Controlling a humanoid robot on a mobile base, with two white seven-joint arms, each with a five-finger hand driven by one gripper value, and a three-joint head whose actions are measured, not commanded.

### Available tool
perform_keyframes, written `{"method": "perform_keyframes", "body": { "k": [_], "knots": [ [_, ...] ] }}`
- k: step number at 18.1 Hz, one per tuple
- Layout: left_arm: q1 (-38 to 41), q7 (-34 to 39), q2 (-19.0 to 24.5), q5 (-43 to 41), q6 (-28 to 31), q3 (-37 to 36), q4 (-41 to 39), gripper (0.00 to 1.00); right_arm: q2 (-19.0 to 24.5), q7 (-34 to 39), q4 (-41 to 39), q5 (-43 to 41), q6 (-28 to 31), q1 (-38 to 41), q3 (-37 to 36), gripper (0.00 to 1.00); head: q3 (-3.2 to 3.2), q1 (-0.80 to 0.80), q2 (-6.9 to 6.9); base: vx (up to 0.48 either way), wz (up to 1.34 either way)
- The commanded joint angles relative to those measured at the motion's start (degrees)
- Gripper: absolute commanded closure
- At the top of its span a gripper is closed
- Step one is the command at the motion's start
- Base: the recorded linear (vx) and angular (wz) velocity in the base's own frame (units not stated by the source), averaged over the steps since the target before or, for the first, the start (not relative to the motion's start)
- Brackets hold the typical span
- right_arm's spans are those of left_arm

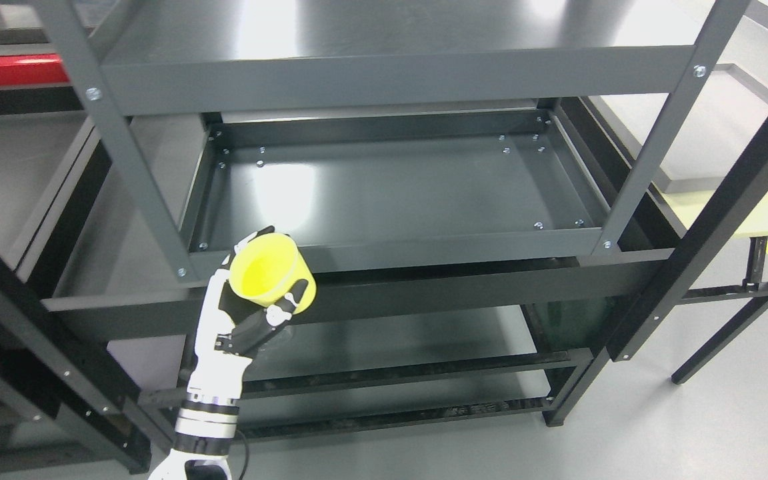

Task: Place yellow IKEA cup on middle right shelf
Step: 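Raise the left hand with the cup up to the upper shelf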

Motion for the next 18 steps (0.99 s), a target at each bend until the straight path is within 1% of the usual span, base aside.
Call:
{"method": "perform_keyframes", "body": {
  "k": [1,4,7,8,10,12,14,17,18],
  "knots": [
    [-0.65,-3.09,1.00,0.00,-4.97,-8.53,-0.41,0.99,-1.00,-0.03,0.00,-1.41,0.04,0.80,0.97,0.01,0.00,0.00,0.00,0.114,-0.16],
    [-4.16,-3.81,1.00,0.00,-9.37,-10.30,-1.46,0.99,-1.00,-0.03,0.00,-1.41,0.04,0.80,0.97,0.01,0.00,0.00,0.00,0.092,-0.04],
    [-10.48,-3.90,1.00,0.00,-11.13,-10.65,-1.46,0.99,-1.00,-0.03,0.00,-1.41,0.04,0.80,1.05,0.01,0.00,0.00,0.00,0.106,0.07],
    [-12.24,-3.90,1.00,0.00,-11.22,-11.87,-1.46,0.99,-1.00,-0.03,0.00,-1.41,0.04,0.80,0.97,0.01,0.00,0.00,0.00,0.115,0.18],
    [-15.85,-3.90,1.00,0.00,-11.66,-16.43,-1.46,0.99,-1.00,-0.03,0.00,-1.41,0.04,0.80,0.96,0.01,0.00,0.00,0.00,0.108,0.21],
    [-19.01,-3.90,1.00,0.00,-11.67,-22.84,-1.46,0.99,-1.00,-0.03,0.00,-1.41,0.04,0.80,0.97,0.01,0.00,0.00,0.00,0.104,0.24],
    [-21.04,-3.81,1.00,0.00,-11.67,-29.52,-1.46,0.99,-1.00,-0.03,0.00,-1.41,0.04,0.80,0.97,0.01,0.00,0.00,0.00,0.092,0.31],
    [-24.02,-3.64,1.00,0.00,-11.75,-37.61,-1.46,0.99,-1.00,-0.03,0.00,-1.41,0.04,0.80,0.97,0.01,0.00,0.00,0.00,0.072,0.19],
    [-25.34,-3.55,1.00,0.00,-11.67,-38.51,-1.46,1.00,-1.00,-0.03,0.00,-1.41,0.04,0.80,0.97,0.01,0.00,0.00,0.00,0.054,0.15]
  ]
}}
